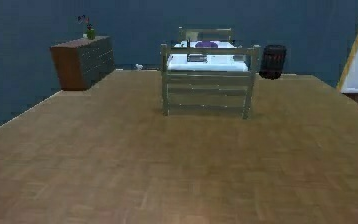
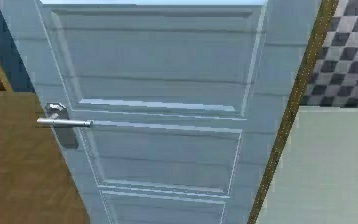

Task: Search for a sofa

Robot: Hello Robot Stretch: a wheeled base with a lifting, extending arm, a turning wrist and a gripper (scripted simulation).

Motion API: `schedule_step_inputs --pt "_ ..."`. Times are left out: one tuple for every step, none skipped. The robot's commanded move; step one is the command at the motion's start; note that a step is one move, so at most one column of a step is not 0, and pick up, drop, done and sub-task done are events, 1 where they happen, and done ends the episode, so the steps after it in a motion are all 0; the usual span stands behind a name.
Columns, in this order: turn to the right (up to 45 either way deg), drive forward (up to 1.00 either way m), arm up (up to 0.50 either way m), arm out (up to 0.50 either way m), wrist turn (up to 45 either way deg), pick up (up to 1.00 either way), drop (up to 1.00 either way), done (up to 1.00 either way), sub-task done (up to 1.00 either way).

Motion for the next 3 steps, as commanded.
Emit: schedule_step_inputs --pt "3.0 0.0 0.0 0.0 0.0 0.0 0.0 0.0 0.0" --pt "0.0 0.8 0.0 0.0 0.0 0.0 0.0 0.0 0.0" --pt "45.0 0.0 0.0 0.0 0.0 0.0 0.0 0.0 0.0"
